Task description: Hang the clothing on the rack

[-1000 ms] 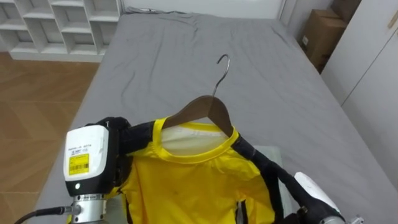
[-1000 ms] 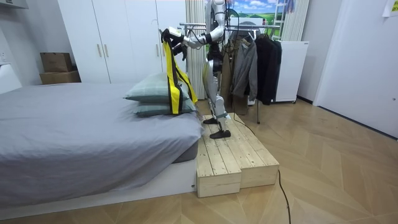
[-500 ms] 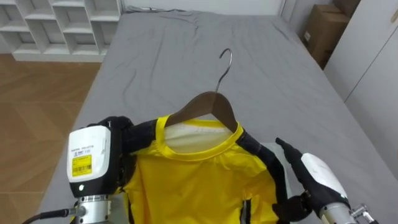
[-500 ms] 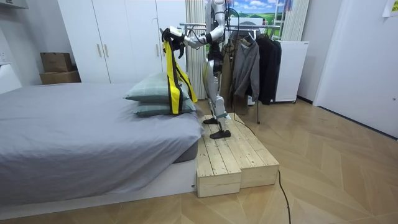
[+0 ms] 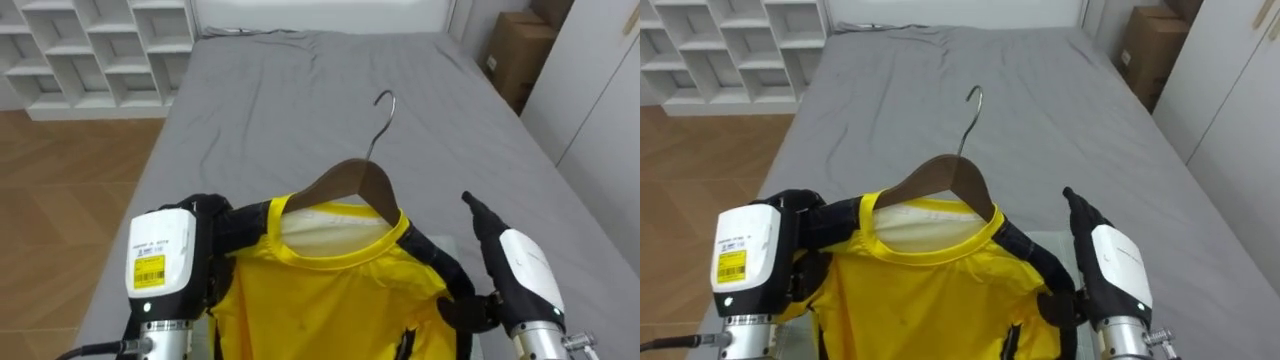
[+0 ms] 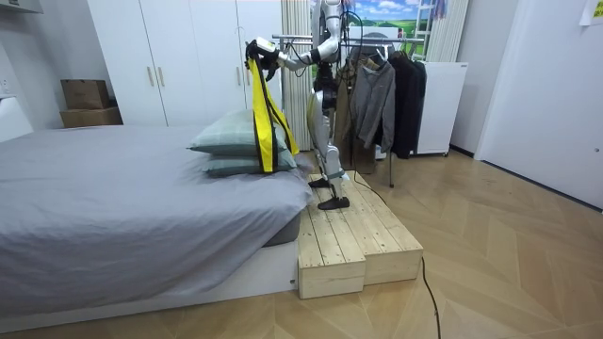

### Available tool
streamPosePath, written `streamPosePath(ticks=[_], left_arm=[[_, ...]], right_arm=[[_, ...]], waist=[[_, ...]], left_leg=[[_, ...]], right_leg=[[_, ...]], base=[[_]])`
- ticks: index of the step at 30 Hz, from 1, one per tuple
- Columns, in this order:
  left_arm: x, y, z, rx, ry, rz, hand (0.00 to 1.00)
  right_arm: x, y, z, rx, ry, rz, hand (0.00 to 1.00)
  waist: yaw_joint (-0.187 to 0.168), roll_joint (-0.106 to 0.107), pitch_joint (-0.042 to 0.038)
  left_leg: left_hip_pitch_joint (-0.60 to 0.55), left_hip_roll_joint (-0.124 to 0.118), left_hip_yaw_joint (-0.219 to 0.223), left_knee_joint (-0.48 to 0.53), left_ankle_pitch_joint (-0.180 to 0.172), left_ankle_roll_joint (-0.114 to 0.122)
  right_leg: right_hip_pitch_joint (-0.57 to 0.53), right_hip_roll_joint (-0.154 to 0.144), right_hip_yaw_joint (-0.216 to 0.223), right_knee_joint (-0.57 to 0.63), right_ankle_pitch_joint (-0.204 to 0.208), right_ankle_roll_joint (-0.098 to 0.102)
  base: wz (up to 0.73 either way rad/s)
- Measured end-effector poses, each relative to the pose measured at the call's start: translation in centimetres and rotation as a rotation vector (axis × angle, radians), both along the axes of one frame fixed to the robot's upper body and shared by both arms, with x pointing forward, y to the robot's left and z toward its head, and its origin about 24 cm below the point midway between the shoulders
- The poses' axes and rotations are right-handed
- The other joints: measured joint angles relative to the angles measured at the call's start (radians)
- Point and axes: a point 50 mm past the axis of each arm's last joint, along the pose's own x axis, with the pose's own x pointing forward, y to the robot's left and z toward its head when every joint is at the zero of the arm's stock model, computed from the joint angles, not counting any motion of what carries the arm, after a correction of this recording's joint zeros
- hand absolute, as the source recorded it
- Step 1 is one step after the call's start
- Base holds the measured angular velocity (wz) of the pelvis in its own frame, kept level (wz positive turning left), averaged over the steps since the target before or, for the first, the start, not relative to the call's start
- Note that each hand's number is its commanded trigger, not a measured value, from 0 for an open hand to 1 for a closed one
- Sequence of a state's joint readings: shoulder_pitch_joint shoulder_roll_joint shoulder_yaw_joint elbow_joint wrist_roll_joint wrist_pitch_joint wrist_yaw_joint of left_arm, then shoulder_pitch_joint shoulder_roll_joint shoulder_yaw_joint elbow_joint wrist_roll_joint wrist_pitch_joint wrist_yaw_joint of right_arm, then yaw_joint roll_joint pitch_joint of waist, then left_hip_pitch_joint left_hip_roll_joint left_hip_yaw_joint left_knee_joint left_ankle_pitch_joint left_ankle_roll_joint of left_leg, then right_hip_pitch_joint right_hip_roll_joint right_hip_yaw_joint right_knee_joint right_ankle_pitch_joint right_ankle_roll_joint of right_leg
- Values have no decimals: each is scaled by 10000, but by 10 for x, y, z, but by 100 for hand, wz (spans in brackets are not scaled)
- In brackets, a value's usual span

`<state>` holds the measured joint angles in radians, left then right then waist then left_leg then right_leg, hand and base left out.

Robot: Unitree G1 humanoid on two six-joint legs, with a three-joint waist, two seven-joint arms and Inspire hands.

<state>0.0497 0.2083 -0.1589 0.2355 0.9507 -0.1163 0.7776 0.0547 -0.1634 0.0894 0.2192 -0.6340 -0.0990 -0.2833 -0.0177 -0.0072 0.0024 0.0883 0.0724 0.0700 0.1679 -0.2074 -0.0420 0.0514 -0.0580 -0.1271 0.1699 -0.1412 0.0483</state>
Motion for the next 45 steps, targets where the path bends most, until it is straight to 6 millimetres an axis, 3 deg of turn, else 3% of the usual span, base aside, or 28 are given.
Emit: streamPosePath(ticks=[13, 22, 39, 45], left_arm=[[0, -7, -3, -246, 134, 168, 100], [0, -8, -3, -277, 176, 284, 100], [-1, -19, -5, -268, 336, -112, 100], [1, -21, 0, -261, 209, -256, 100]], right_arm=[[0, 6, -2, -6, 38, 67, 0], [-1, 11, -4, 27, 178, 196, 0], [1, 32, -6, 363, 388, 963, 0], [5, 33, -3, 360, 267, 1031, 0]], waist=[[32, -19, -6], [258, -46, -25], [183, -47, -29], [211, -165, -26]], left_leg=[[-109, -17, 2, -16, 0, 0], [-115, -17, -3, -14, 0, 0], [-80, -11, -214, -27, 0, 0], [-66, -11, -316, -46, 0, 0]], right_leg=[[-18, 0, -46, -156, -18, 25], [-20, -1, -103, -164, -13, 17], [6, -1, -129, 7, -4, 5], [29, -1, -128, 9, -4, 5]], base=[[0], [0], [3], [4]])
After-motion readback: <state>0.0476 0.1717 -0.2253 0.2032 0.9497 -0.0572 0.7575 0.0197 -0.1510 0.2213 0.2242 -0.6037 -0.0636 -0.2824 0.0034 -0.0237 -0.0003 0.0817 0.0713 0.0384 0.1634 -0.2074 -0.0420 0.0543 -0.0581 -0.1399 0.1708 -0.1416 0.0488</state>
